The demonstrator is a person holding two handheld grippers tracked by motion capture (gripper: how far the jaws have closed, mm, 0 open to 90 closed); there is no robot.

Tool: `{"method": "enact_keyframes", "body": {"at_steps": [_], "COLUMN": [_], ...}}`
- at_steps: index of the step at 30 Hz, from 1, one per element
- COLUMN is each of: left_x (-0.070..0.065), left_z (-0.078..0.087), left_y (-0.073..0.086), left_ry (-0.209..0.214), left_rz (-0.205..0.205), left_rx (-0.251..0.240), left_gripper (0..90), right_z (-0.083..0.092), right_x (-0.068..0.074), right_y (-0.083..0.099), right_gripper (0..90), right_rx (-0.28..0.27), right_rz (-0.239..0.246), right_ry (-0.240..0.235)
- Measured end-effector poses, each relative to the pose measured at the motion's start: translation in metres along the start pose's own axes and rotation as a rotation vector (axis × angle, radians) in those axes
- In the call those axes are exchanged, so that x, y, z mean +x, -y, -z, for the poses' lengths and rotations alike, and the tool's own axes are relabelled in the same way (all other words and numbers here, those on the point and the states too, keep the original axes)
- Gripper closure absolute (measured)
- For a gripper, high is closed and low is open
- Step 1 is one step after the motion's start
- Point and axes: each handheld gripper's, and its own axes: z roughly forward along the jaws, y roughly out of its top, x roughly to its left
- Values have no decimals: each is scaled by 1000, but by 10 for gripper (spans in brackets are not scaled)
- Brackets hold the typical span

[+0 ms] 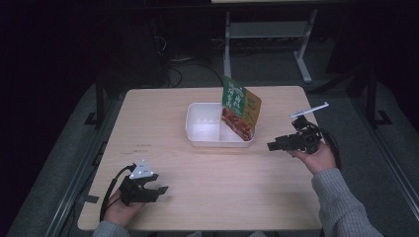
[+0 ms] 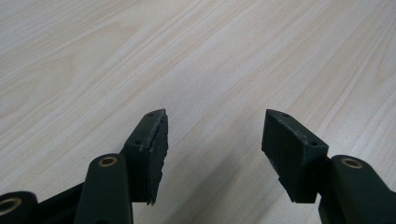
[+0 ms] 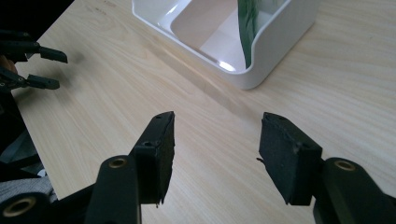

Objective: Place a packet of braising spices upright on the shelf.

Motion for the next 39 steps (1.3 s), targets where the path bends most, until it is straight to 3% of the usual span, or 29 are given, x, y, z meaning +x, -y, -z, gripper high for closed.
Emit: {"method": "enact_keyframes", "body": {"at_steps": [23, 39], "left_x": [-1, -2], "left_z": [-1, -1], "left_y": [0, 0], "left_ry": [7, 8], "left_rz": [-3, 0], "left_rx": [6, 4], "left_gripper": [399, 383], "right_z": [-9, -19], "right_x": [-4, 3], "right_y": [39, 67], "right_gripper": [426, 409], "right_rx": [11, 23], "right_rz": [-17, -7], "right_ry": [-23, -34]}}
